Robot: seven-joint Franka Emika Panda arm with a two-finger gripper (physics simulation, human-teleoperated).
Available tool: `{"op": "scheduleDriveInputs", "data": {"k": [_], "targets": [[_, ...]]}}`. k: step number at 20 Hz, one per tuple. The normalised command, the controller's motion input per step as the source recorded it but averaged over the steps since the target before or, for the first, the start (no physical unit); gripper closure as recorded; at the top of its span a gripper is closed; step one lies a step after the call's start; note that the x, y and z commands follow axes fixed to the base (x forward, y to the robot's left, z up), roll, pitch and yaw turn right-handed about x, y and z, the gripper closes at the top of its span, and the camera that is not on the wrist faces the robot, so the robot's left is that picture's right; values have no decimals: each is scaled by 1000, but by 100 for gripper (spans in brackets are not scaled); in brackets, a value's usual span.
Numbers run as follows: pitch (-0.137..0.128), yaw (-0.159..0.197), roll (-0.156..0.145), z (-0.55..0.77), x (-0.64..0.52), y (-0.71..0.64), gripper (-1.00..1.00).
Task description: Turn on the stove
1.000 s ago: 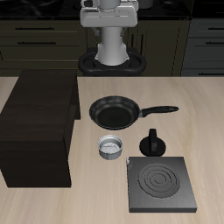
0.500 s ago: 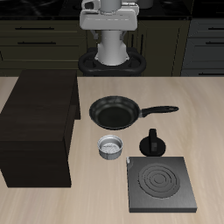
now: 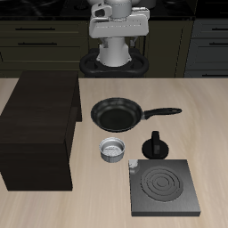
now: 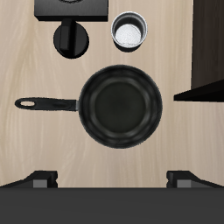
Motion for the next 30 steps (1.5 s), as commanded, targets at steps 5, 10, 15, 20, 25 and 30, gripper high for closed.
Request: {"op": "scheduleDriveInputs", "data": {"k": [5,10,15,20,25,30], "targets": [[19,35,14,-108,283,170,-100],[20,32,8,-30,204,219,-100],[11,8,41,53,285,294,-100],[-9,1,16,32,314,209,-100],[-22,-19,-9,65,426,234,-100],[-17,-17,-12,14,369,148,-100]]}}
